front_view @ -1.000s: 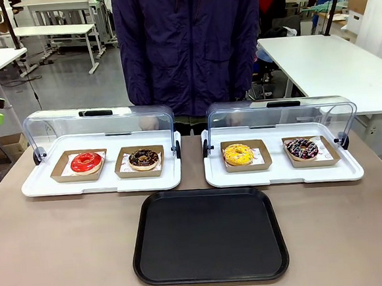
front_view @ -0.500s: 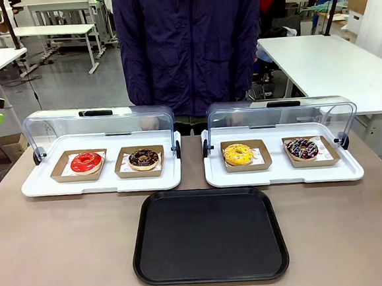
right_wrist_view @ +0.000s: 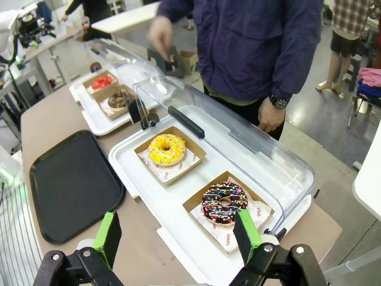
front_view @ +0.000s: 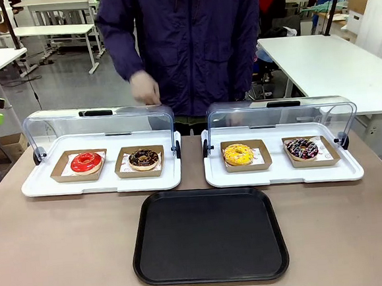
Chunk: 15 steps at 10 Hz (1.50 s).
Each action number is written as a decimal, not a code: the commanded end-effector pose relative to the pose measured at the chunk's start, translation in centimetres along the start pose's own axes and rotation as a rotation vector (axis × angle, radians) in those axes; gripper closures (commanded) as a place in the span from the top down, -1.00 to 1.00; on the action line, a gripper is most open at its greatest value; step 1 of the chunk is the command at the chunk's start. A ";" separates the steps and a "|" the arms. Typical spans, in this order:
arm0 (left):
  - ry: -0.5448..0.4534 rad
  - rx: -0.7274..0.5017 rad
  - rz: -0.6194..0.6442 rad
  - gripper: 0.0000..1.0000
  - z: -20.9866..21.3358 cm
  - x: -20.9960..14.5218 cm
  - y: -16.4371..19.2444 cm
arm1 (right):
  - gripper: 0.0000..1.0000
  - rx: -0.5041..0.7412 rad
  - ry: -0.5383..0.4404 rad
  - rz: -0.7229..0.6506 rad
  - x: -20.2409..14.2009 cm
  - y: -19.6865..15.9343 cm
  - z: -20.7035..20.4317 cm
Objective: Move the second donut from the left to the tray.
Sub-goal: Pick up the Paper togo box containing the Donut indicated by the person and place it on the Handle tray.
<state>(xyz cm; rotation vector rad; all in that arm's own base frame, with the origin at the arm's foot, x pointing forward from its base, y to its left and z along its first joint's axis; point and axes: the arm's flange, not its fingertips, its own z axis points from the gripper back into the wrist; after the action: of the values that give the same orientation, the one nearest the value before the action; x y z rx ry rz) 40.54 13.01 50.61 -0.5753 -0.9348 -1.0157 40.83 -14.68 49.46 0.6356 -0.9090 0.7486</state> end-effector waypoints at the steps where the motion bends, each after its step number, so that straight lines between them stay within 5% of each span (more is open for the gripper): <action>1: -0.009 -0.004 -0.005 1.00 0.0 0.2 -0.1 | 1.00 0.002 -0.006 0.003 0.1 0.0 0.0; 15: -0.009 -0.004 -0.005 1.00 0.0 0.2 -0.1 | 1.00 0.002 -0.006 0.003 0.1 0.0 0.0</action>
<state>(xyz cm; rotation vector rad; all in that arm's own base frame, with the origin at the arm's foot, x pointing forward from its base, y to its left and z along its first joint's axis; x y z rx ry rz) 40.54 13.01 50.61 -0.5753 -0.9348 -1.0157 40.83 -14.68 49.46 0.6356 -0.9090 0.7486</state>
